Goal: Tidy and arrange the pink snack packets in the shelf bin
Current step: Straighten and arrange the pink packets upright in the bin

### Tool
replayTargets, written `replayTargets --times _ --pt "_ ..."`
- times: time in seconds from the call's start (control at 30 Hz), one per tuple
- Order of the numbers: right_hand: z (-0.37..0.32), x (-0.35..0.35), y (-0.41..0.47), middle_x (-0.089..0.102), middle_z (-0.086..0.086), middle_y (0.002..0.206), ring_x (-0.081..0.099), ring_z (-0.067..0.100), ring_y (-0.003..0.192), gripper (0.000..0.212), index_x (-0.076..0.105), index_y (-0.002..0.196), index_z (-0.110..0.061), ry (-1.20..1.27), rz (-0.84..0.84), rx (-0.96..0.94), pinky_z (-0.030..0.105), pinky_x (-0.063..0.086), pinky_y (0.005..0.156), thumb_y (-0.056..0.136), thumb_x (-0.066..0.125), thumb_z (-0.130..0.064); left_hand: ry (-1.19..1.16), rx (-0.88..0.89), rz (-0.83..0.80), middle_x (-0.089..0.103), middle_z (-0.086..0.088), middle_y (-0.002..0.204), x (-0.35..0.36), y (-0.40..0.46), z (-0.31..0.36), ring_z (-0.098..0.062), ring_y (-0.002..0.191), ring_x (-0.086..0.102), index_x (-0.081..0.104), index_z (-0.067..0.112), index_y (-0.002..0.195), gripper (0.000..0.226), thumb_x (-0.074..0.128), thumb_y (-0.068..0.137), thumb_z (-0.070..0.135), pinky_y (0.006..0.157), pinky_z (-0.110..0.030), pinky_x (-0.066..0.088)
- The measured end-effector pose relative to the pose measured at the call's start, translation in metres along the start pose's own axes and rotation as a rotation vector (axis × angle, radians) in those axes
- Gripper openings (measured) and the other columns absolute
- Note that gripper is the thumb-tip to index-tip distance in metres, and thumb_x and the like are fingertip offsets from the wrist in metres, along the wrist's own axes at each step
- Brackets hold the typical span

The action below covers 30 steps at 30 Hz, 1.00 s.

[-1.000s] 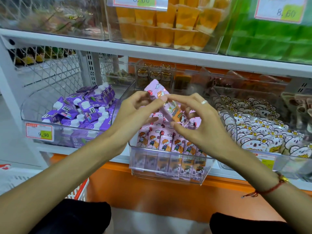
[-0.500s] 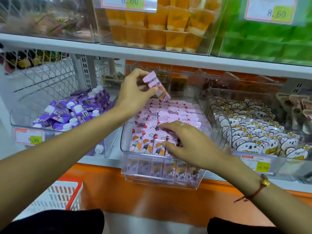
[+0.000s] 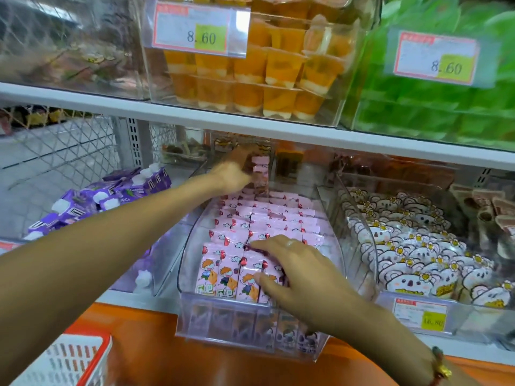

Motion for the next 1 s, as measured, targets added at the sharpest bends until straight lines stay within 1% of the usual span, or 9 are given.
replayTargets --times 0.07,0.2,0.4,0.53,0.63,0.67,0.8,0.93,1.0 --pt "0.0 0.001 0.0 0.045 -0.014 0.139 0.042 0.007 0.122 0.048 0.033 0.142 -0.039 -0.002 -0.008 -0.007 0.024 0.031 0.098 0.096 0.044 -0.046 0.006 -0.01 -0.043 0.056 -0.013 0.127 0.004 0.002 -0.003 -0.031 0.111 0.058 0.044 0.012 0.132 0.051 0.068 0.087 0.017 0.093 -0.042 0.051" --pt "0.0 0.0 0.001 0.044 -0.016 0.139 0.041 0.005 0.122 0.047 0.033 0.14 -0.042 0.008 -0.008 -0.006 0.023 0.031 0.099 0.095 0.045 -0.048 0.092 0.001 -0.165 0.06 -0.008 0.111 0.022 0.002 -0.002 -0.027 0.103 0.06 0.052 0.014 0.114 0.028 0.064 0.089 0.009 0.081 -0.028 0.047" --pt "0.0 0.0 0.001 0.044 -0.014 0.139 0.038 0.006 0.124 0.048 0.032 0.142 -0.039 -0.027 -0.023 0.001 0.024 0.031 0.1 0.096 0.045 -0.046 0.402 -0.047 -0.134 0.051 -0.01 0.135 0.028 0.009 0.007 -0.029 0.121 0.051 0.054 0.014 0.131 0.037 0.056 0.095 0.017 0.098 -0.035 0.042" --pt "-0.001 0.0 0.0 0.045 -0.013 0.138 0.04 0.006 0.12 0.048 0.032 0.143 -0.037 -0.056 -0.034 0.002 0.021 0.029 0.094 0.098 0.041 -0.045 0.472 -0.056 -0.244 0.051 -0.009 0.135 0.047 0.001 -0.004 -0.029 0.117 0.054 0.051 0.017 0.135 0.038 0.049 0.097 0.012 0.089 -0.032 0.043" --pt "-0.001 0.0 0.0 0.046 -0.011 0.136 0.043 0.009 0.117 0.048 0.031 0.144 -0.035 -0.065 -0.05 0.001 0.022 0.029 0.091 0.098 0.04 -0.043 0.44 -0.036 -0.273 0.056 -0.008 0.13 0.046 0.002 -0.006 -0.022 0.091 0.059 0.053 0.02 0.134 0.036 0.049 0.098 0.018 0.071 -0.023 0.041" --pt "-0.001 -0.001 0.0 0.046 -0.01 0.137 0.043 0.01 0.117 0.048 0.03 0.145 -0.034 -0.072 -0.057 0.0 0.023 0.029 0.091 0.099 0.04 -0.043 0.456 -0.007 -0.267 0.058 -0.007 0.128 0.044 0.003 -0.004 -0.021 0.088 0.059 0.053 0.02 0.132 0.034 0.05 0.098 0.023 0.069 -0.023 0.041" --pt "-0.006 -0.007 -0.004 0.044 -0.01 0.14 0.039 0.011 0.122 0.046 0.036 0.142 -0.033 -0.122 -0.068 -0.026 0.026 0.031 0.094 0.098 0.041 -0.044 0.586 0.078 -0.288 0.065 -0.002 0.12 0.051 0.007 -0.006 -0.021 0.104 0.057 0.064 0.022 0.119 0.032 0.054 0.095 0.039 0.079 -0.028 0.043" --pt "-0.009 -0.013 -0.012 0.047 -0.018 0.133 0.041 0.006 0.117 0.042 0.049 0.131 -0.036 -0.046 -0.059 -0.031 0.022 0.029 0.081 0.095 0.041 -0.055 0.547 0.027 -0.247 0.065 0.0 0.115 0.052 0.012 -0.01 -0.018 0.093 0.056 0.065 0.022 0.111 0.024 0.059 0.093 0.037 0.074 -0.028 0.042" --pt "-0.011 -0.009 -0.017 0.049 -0.02 0.127 0.042 0.003 0.114 0.042 0.052 0.127 -0.037 -0.013 -0.098 -0.066 0.02 0.031 0.082 0.093 0.041 -0.059 0.533 0.024 -0.209 0.064 -0.001 0.114 0.051 0.013 -0.009 -0.016 0.089 0.052 0.064 0.021 0.106 0.017 0.059 0.093 0.031 0.074 -0.028 0.042"
Point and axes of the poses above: each hand's wrist, its own y-axis towards the middle knuckle, its own x-axis out of the palm, z = x × y, the point moved 9 cm from there along y, towards the middle knuckle
